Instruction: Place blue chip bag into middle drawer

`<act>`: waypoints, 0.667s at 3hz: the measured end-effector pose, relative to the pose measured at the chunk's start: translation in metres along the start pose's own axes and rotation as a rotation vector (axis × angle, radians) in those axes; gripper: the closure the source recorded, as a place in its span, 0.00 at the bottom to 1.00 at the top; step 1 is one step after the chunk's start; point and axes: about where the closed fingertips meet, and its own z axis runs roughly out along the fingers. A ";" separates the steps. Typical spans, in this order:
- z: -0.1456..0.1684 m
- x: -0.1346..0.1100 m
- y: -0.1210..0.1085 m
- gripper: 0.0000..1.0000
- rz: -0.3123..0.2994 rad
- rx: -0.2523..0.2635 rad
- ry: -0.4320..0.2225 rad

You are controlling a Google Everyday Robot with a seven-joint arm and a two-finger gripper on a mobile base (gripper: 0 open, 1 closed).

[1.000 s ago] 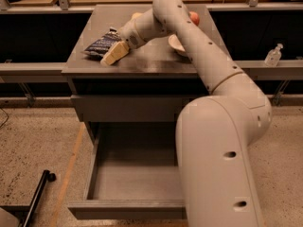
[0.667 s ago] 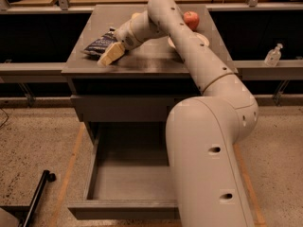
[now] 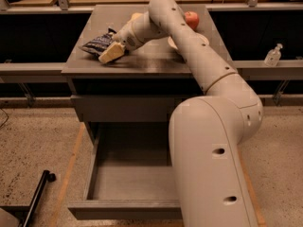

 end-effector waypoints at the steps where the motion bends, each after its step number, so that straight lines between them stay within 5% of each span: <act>1: -0.013 -0.001 0.005 0.64 0.000 0.013 -0.005; 2: -0.046 -0.010 0.027 0.95 -0.042 0.023 0.008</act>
Offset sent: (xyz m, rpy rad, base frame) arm -0.0630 -0.0371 0.0557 -0.0276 -0.0877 0.0111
